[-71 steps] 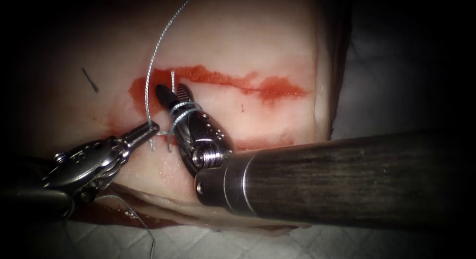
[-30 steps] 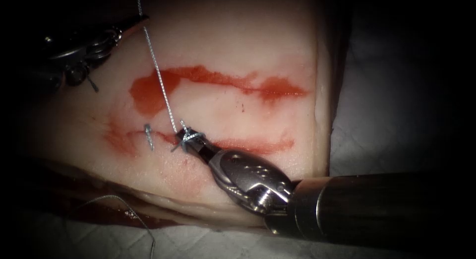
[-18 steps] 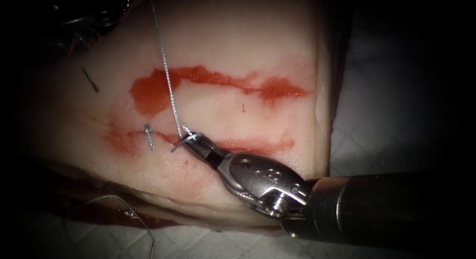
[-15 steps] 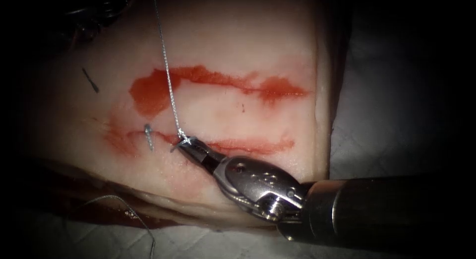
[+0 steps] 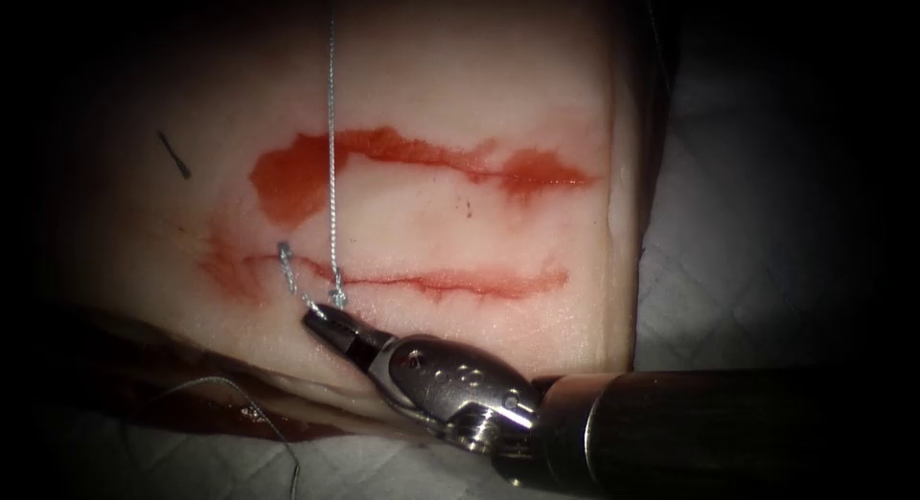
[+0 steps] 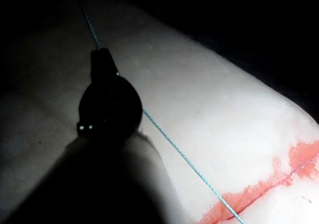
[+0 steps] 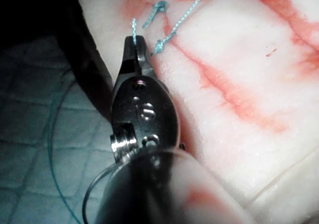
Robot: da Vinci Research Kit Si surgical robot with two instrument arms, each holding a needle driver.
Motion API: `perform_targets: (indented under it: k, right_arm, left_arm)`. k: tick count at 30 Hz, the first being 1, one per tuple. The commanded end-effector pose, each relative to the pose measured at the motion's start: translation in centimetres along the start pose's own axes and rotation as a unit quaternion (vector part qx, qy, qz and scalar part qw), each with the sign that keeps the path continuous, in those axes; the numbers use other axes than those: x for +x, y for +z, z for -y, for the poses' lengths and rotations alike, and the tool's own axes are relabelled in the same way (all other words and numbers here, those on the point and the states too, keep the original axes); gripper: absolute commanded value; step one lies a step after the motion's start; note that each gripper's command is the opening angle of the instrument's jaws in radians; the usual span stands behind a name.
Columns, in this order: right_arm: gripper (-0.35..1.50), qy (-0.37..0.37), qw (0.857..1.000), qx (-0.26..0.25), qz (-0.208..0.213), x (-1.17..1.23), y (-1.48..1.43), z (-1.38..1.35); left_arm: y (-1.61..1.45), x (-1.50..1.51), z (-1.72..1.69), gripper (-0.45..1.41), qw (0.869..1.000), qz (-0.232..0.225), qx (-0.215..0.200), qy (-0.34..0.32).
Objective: Wound Closure
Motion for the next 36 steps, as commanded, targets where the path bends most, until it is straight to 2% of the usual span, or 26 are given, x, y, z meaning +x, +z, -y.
perform_targets:
  k: [1, 12, 18, 21, 27, 36]
  right_arm:
    - [-0.35, 0.0, 1.0, -0.002, 0.0, 0.03, 0.08, -0.07]
    - [-0.35, -0.006, 1.0, -0.022, -0.007, 0.1, 0.12, -0.18]
    - [-0.35, -0.011, 0.999, -0.033, -0.019, 0.19, 0.13, -0.22]
    - [-0.35, -0.019, 0.998, -0.056, -0.023, 0.23, 0.15, -0.29]
    - [-0.35, -0.021, 0.996, -0.085, -0.033, 0.33, 0.2, -0.46]
    - [-0.35, -0.021, 0.995, -0.091, -0.035, 0.33, 0.18, -0.52]
  left_arm:
    - [0.15, -0.04, -0.01, -0.45, 1.0, 0.001, -0.001, 0.003]
    - [0.71, -0.23, -0.1, -0.45, 0.999, 0.005, -0.02, 0.03]
    - [0.88, -0.17, -0.08, -0.45, 0.998, 0.005, -0.029, 0.048]
    - [0.99, -0.11, -0.05, -0.45, 0.998, -0.004, -0.035, 0.059]
    - [1.11, -0.16, -0.06, -0.45, 0.997, -0.008, -0.04, 0.067]
    - [1.12, -0.17, -0.08, -0.45, 0.997, -0.011, -0.041, 0.067]
